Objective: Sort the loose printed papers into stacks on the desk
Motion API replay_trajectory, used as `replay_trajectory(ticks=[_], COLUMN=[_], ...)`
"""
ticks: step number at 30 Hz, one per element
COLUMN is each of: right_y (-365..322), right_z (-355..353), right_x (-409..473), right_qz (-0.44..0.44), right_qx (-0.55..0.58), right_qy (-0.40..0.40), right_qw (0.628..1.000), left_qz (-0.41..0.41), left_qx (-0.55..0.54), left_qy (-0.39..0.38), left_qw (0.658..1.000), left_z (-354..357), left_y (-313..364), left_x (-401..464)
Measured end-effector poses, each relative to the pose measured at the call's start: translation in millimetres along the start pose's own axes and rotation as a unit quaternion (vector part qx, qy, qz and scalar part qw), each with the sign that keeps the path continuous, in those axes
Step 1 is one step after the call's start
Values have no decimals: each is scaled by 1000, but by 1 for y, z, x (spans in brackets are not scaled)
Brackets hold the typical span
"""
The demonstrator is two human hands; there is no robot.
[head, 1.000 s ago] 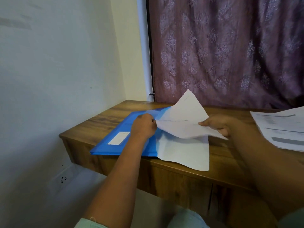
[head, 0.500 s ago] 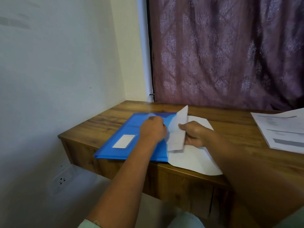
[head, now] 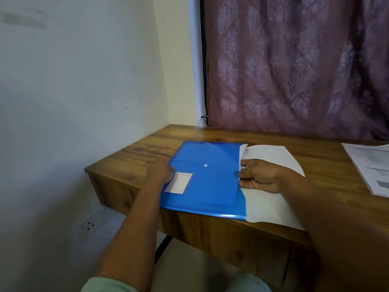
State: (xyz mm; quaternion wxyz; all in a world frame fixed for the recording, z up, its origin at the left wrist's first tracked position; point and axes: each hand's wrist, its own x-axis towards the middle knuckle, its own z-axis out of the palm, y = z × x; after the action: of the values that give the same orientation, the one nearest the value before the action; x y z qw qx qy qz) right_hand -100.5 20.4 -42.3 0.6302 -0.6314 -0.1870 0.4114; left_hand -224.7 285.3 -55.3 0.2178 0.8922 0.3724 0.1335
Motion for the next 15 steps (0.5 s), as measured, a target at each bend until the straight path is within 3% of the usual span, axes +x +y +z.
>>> replay_trajectory(ticks=[6,10,15], right_y=[2,6,-5], right_z=[3,3,-2], right_x=[20,22,15], right_qz=[-73,-80,-24], right_qx=[-95,-134,-128], right_qy=[85,73,38], right_qw=[989,985,991], left_qz=[-17,-31,-28], left_qx=[-157,-242,-278], left_qy=[11,-15,-11], left_qw=[987,970,960], left_z=[7,10,14], left_y=[-6,-11,-11], left_x=[10,16,14])
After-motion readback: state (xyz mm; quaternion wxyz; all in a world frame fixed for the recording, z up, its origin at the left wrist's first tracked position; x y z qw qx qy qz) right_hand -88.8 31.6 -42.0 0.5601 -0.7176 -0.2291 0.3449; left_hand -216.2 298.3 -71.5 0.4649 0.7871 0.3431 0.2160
